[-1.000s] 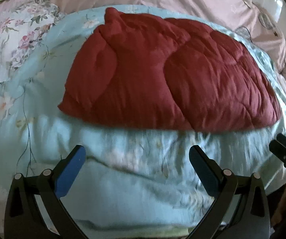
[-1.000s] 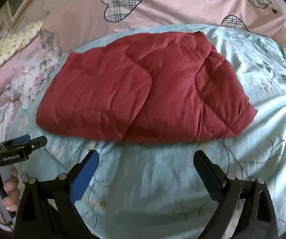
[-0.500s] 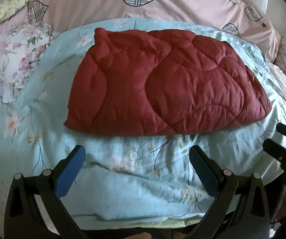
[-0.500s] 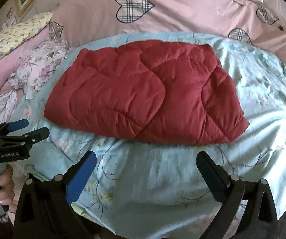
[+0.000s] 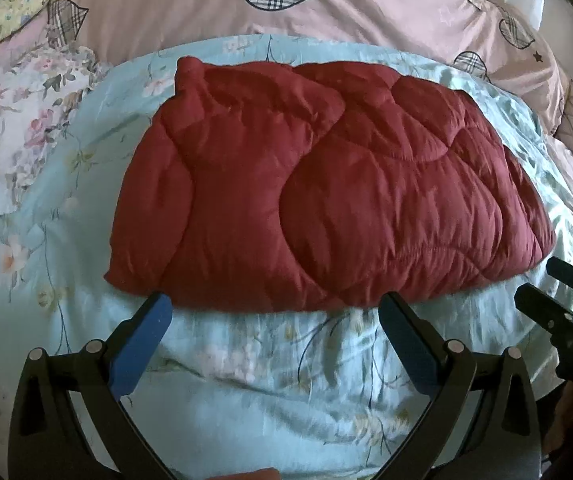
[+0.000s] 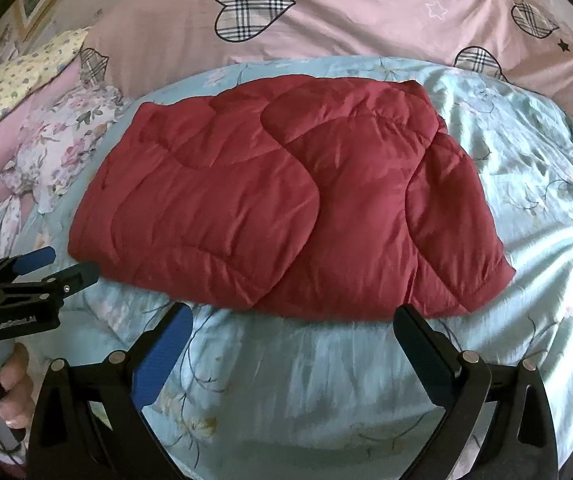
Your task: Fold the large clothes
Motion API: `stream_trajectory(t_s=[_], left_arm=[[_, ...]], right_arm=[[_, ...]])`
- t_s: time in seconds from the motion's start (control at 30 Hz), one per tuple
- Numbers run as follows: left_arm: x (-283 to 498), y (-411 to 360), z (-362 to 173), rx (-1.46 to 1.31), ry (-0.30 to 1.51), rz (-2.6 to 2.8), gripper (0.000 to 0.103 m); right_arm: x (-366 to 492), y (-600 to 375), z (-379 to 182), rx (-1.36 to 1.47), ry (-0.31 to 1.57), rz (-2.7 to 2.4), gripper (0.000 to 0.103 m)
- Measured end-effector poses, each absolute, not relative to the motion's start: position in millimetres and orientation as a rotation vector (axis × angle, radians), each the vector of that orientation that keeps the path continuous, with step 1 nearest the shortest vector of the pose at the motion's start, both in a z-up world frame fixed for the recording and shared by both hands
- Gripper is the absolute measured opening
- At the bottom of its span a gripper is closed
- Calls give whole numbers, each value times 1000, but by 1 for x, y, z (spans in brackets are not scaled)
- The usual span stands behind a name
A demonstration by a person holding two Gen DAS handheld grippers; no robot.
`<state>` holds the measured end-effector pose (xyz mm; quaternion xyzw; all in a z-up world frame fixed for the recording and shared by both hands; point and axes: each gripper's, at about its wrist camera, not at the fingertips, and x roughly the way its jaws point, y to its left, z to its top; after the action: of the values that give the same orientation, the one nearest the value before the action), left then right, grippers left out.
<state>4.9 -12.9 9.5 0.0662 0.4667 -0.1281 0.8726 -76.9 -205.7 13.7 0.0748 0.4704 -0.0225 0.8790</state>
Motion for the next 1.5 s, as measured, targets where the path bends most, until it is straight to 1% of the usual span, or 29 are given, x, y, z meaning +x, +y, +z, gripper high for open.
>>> stream_trajectory(t_s=[0.73, 1.5], left_arm=[[19, -19, 10, 126, 969, -260, 103], [18, -19, 11, 123, 966, -271, 103]], right_arm=[[-57, -210, 12, 170, 985, -51, 101], [-55, -210, 16, 172, 978, -48, 101]])
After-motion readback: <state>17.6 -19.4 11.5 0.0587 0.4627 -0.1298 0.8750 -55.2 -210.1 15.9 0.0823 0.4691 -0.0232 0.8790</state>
